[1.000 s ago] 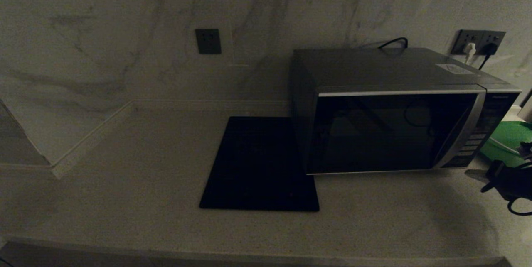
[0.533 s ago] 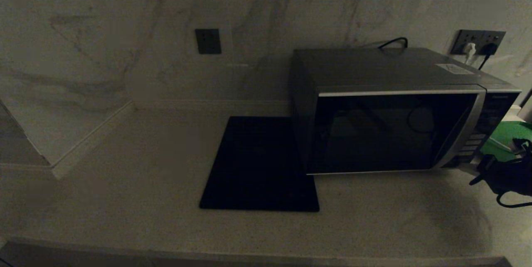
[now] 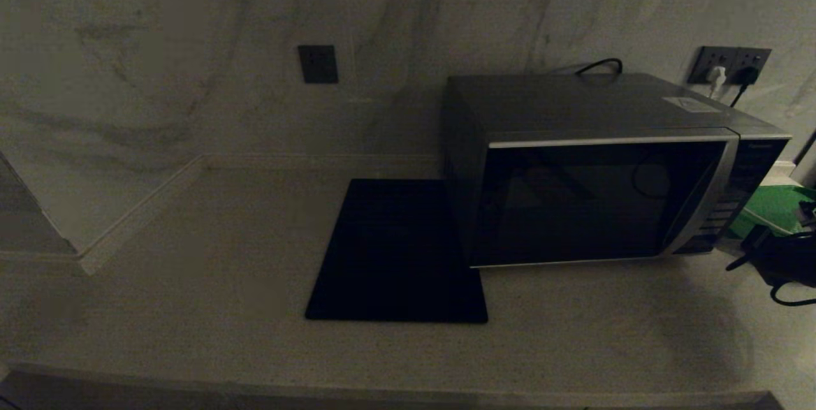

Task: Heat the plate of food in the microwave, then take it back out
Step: Open the microwave oven

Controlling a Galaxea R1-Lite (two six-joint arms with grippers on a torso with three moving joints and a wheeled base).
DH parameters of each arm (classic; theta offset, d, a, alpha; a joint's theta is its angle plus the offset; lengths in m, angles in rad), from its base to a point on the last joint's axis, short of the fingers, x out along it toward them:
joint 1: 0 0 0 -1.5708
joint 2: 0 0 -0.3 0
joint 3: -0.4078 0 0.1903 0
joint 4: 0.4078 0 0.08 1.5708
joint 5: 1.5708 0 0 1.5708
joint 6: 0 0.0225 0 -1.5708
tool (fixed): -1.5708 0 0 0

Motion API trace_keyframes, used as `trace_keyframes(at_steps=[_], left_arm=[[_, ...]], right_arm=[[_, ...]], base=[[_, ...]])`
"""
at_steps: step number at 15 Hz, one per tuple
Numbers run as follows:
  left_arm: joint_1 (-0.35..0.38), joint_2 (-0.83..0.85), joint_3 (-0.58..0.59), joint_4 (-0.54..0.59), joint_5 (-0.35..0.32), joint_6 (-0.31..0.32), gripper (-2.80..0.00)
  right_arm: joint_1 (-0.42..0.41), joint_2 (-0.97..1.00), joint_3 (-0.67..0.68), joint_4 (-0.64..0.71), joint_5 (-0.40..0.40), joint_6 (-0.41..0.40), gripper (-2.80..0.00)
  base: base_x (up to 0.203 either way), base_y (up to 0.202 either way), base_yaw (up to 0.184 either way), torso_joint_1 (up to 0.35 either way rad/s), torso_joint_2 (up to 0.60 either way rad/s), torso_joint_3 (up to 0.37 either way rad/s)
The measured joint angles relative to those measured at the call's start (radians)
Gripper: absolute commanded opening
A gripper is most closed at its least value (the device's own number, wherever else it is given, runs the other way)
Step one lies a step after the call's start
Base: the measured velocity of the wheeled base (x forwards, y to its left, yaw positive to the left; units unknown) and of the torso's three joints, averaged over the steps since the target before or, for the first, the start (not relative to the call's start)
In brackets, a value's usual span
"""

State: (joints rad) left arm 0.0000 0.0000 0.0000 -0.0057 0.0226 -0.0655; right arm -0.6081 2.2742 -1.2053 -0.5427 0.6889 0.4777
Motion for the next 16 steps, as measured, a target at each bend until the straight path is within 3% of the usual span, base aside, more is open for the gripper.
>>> trace_keyframes(at_steps=[16], left_arm=[[0.0,0.0,0.0,0.0,0.0,0.0,-2.8]], right_arm=[[0.068,-0.01,0.037,0.003,0.002,0.0,-2.8]], base=[[0.0,0.0,0.0,0.0,0.0,0.0]])
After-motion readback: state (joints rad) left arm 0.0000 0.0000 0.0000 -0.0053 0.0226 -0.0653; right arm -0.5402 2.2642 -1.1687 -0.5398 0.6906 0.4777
